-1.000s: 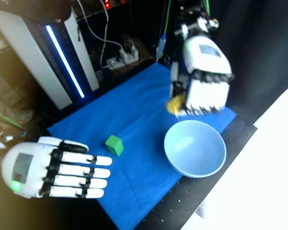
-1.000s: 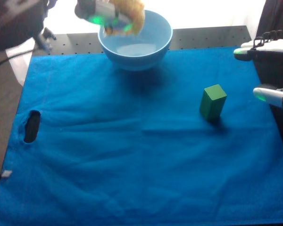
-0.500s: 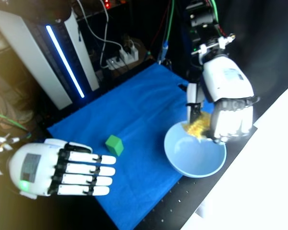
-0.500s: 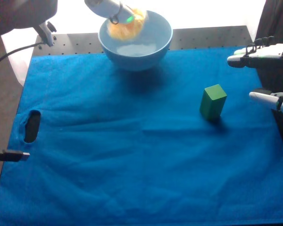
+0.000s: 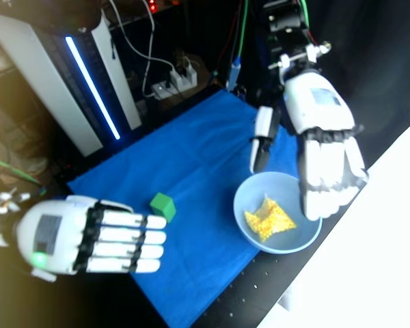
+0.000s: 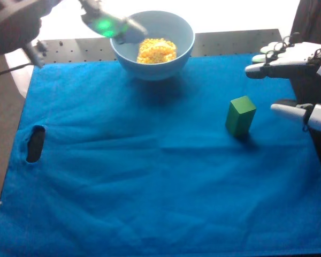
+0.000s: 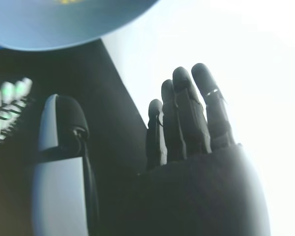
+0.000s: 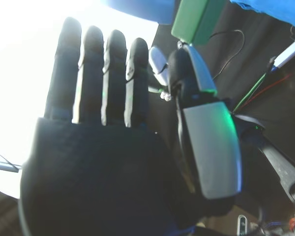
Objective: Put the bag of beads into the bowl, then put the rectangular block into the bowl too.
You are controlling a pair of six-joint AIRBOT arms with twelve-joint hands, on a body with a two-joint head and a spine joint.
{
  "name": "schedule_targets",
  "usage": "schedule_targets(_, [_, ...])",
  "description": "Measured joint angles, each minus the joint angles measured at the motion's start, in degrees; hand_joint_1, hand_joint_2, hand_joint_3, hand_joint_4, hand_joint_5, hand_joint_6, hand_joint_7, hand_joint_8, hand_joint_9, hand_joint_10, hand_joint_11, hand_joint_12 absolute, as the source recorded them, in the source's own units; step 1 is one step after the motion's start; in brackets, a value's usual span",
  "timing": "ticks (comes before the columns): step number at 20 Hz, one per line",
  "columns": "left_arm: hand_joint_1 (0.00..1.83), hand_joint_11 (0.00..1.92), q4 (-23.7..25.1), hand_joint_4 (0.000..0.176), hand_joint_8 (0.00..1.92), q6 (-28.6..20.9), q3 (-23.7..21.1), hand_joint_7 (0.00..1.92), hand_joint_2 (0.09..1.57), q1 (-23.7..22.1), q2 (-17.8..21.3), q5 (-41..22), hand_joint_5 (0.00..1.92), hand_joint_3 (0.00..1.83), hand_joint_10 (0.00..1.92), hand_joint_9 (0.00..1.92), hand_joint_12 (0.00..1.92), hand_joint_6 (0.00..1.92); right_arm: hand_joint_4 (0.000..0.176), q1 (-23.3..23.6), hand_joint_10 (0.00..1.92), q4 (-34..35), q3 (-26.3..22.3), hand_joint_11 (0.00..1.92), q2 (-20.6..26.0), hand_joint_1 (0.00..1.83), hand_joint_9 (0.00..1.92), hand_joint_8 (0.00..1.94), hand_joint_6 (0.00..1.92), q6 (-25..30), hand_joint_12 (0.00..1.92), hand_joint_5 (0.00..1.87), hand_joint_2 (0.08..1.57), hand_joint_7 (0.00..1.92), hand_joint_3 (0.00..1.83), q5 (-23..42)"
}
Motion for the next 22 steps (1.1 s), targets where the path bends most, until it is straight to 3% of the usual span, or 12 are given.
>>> schedule_targets(1, [0.88, 0.0, -0.04, 0.148, 0.0, 0.09, -2.12, 0.29, 0.97, 0.94, 2.43, -1.29, 0.24, 0.0, 0.01, 0.24, 0.59, 0.0, 0.009, 0.46, 0.0, -0.81, -0.07, 0.29, 0.02, 0.83, 0.33, 0.0, 0.0, -0.02, 0.0, 0.5, 1.18, 0.43, 0.0, -0.28])
schedule_targets(2, [0.88, 0.0, -0.15, 0.148, 0.0, 0.09, -3.48, 0.29, 0.97, 1.57, 3.85, -2.23, 0.24, 0.0, 0.01, 0.24, 0.59, 0.0, 0.009, 0.76, 0.0, -0.87, -0.13, 0.29, 0.04, 0.83, 0.33, 0.0, 0.0, -0.02, 0.0, 0.5, 1.18, 0.43, 0.0, -0.15])
schedule_targets(3, [0.85, 0.0, -0.15, 0.17, 0.01, 0.09, -5.7, 0.26, 0.96, 2.51, 5.95, -3.61, 0.23, 0.0, 0.01, 0.18, 0.42, 0.0, 0.028, 1.09, 0.0, -1.05, -0.17, 0.25, 0.22, 0.89, 0.31, 0.0, 0.0, -0.02, 0.0, 0.51, 1.15, 0.43, 0.0, -0.17])
schedule_targets(6, [0.83, 0.0, -2.64, 0.175, 0.0, 1.64, -11.47, 0.22, 0.94, 6.86, 10.84, -8.26, 0.24, 0.0, 0.0, 0.16, 0.43, 0.0, 0.067, 2.34, 0.0, -0.98, -0.17, 0.31, 0.26, 0.92, 0.3, 0.0, 0.0, -0.02, 0.04, 0.54, 1.1, 0.42, 0.0, -0.15])
schedule_targets(7, [0.83, 0.0, -3.67, 0.174, 0.0, 1.68, -13.0, 0.21, 0.93, 8.76, 12.09, -9.77, 0.24, 0.0, 0.0, 0.16, 0.45, 0.0, 0.063, 2.45, 0.01, -0.94, -0.17, 0.34, 0.24, 0.91, 0.32, 0.01, 0.0, -0.02, 0.05, 0.54, 1.07, 0.43, 0.0, -0.02])
schedule_targets(9, [0.93, 0.0, -7.37, 0.135, 0.01, 1.77, -15.61, 0.17, 0.96, 13.73, 14.25, -13.75, 0.23, 0.0, 0.0, 0.1, 0.17, 0.0, 0.052, 2.45, 0.01, -1.14, -0.17, 0.27, 0.17, 0.93, 0.29, 0.02, 0.01, -0.02, 0.03, 0.57, 1.01, 0.43, 0.0, -0.24])
schedule_targets(15, [0.87, 0.0, -15.61, 0.121, 0.0, 1.88, -23.32, 0.13, 0.98, 26.36, 18.36, -26.71, 0.2, 0.0, 0.0, 0.11, 0.38, 0.0, 0.042, 3.13, 0.01, -2.36, 0.26, 0.24, -1.33, 0.91, 0.26, 0.01, 0.0, -0.04, 0.03, 0.55, 0.95, 0.39, 0.0, -3.02])
schedule_targets(16, [0.85, 0.0, -16.9, 0.105, 0.0, 1.81, -24.83, 0.13, 0.99, 28.76, 18.8, -29.57, 0.17, 0.0, 0.01, 0.13, 0.34, 0.0, 0.045, 3.5, 0.01, -2.73, 0.72, 0.24, -1.9, 0.95, 0.28, 0.02, 0.0, -0.02, 0.03, 0.54, 0.98, 0.42, 0.0, -4.0])
schedule_targets(19, [0.83, 0.0, -20.26, 0.101, 0.0, 1.84, -26.99, 0.12, 0.99, 33.38, 19.17, -35.17, 0.15, 0.0, 0.0, 0.14, 0.28, 0.0, 0.051, 4.17, 0.01, -3.58, 1.66, 0.24, -3.19, 0.96, 0.3, 0.01, 0.01, -0.02, 0.03, 0.57, 0.98, 0.42, 0.0, -6.27])
schedule_targets(20, [0.83, 0.0, -21.27, 0.113, 0.0, 1.86, -27.15, 0.12, 0.99, 33.75, 19.21, -36.37, 0.14, 0.0, 0.0, 0.14, 0.22, 0.01, 0.097, 4.46, 0.01, -4.2, 2.14, 0.27, -3.67, 0.97, 0.33, 0.0, 0.01, 0.0, 0.05, 0.61, 0.98, 0.45, 0.0, -7.17])
schedule_targets(21, [0.86, 0.0, -21.79, 0.1, 0.0, 1.86, -27.15, 0.12, 1.01, 33.73, 19.23, -37.18, 0.14, 0.0, 0.0, 0.14, 0.27, 0.0, 0.095, 4.59, 0.01, -4.57, 2.51, 0.25, -4.09, 0.98, 0.34, 0.01, 0.01, -0.04, 0.05, 0.64, 0.98, 0.47, 0.0, -8.15])
schedule_targets(22, [0.88, 0.0, -21.9, 0.092, 0.0, 1.84, -27.15, 0.12, 1.01, 33.73, 19.32, -38.34, 0.14, 0.0, 0.0, 0.15, 0.25, 0.0, 0.072, 5.07, 0.01, -4.87, 3.08, 0.26, -4.7, 0.99, 0.35, 0.0, 0.01, -0.04, 0.06, 0.68, 0.99, 0.49, 0.0, -8.79])
